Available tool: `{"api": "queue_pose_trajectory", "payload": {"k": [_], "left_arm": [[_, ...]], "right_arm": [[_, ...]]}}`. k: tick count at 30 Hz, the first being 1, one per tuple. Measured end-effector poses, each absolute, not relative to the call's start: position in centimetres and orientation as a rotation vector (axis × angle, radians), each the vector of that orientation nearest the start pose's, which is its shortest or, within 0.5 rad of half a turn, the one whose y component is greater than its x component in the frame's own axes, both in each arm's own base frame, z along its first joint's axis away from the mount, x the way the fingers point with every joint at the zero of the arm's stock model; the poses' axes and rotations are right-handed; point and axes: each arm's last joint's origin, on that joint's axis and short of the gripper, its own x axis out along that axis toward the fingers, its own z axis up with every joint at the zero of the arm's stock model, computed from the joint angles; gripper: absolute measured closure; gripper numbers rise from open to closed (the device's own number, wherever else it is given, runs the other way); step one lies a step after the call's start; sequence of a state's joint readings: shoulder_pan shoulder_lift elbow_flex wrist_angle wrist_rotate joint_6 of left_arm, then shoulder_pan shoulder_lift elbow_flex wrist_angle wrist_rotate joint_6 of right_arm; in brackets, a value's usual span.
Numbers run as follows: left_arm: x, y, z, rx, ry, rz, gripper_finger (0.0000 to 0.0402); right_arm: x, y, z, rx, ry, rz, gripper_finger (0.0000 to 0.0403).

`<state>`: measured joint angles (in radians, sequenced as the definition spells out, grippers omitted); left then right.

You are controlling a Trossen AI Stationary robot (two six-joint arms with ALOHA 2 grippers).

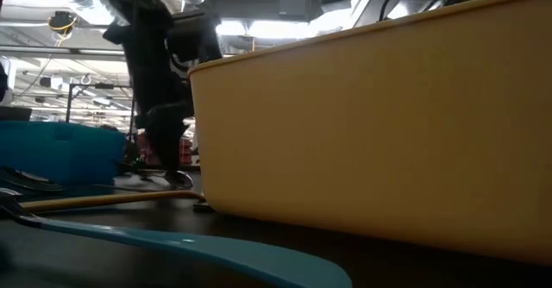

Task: Sort silverware by color (type)
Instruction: Put the blue spoon into the blue bin

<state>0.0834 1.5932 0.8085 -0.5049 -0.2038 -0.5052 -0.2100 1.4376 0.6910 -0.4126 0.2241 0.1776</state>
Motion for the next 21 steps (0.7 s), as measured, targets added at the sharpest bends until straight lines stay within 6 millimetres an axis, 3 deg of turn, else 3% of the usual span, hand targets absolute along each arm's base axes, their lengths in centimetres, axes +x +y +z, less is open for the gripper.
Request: {"api": "queue_pose_trajectory", "payload": {"k": [7,12,16,21], "left_arm": [[28.7,2.8,17.0,-0.312,1.147,0.454,0.0397],[29.8,2.7,20.1,-0.249,1.154,0.4,0.0397],[30.0,2.1,23.0,-0.185,1.145,0.382,0.0397],[28.3,0.9,26.6,-0.135,1.097,0.384,0.0397]], "right_arm": [[23.7,-5.7,15.5,0.146,1.13,-0.486,0.0331],[23.7,-5.7,15.5,0.147,1.13,-0.486,0.0331],[23.7,-5.7,15.5,0.147,1.13,-0.486,0.0331],[23.7,-5.7,15.5,0.147,1.131,-0.486,0.0331]]}}
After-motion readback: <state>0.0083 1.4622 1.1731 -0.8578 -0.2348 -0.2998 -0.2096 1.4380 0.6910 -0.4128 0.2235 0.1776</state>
